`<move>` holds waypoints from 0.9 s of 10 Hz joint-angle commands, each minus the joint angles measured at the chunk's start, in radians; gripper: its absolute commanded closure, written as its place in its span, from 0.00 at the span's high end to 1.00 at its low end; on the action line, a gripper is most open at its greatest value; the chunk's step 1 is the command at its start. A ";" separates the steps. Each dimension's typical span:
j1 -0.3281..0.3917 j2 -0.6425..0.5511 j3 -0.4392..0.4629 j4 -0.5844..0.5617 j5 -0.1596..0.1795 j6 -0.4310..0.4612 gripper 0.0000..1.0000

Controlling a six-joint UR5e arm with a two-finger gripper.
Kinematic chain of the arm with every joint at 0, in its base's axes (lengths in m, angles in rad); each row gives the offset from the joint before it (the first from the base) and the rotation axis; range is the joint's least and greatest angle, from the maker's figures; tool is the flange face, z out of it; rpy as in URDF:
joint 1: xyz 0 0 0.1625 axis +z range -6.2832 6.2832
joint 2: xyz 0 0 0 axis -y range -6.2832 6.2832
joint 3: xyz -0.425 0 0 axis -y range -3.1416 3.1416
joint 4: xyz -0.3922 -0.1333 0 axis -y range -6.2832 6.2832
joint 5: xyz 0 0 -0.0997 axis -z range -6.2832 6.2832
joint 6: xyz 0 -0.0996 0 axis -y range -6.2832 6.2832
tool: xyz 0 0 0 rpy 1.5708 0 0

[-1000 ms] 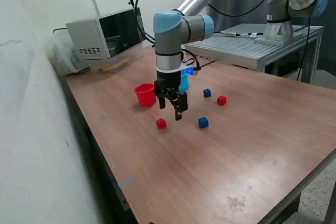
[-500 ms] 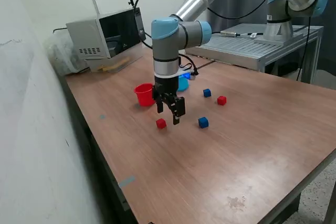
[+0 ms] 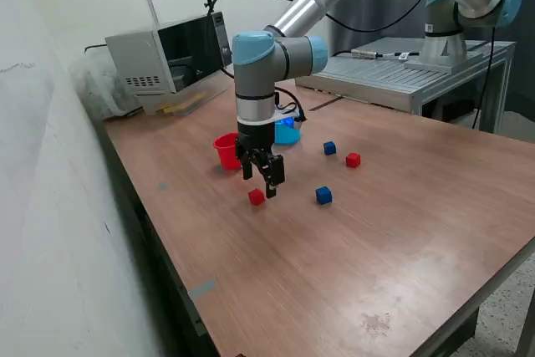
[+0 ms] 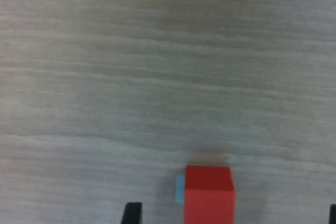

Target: Place red objects in the red bin, and blue objects in the blue bin.

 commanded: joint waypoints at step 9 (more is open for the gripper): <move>0.004 0.021 -0.003 -0.001 0.002 0.000 1.00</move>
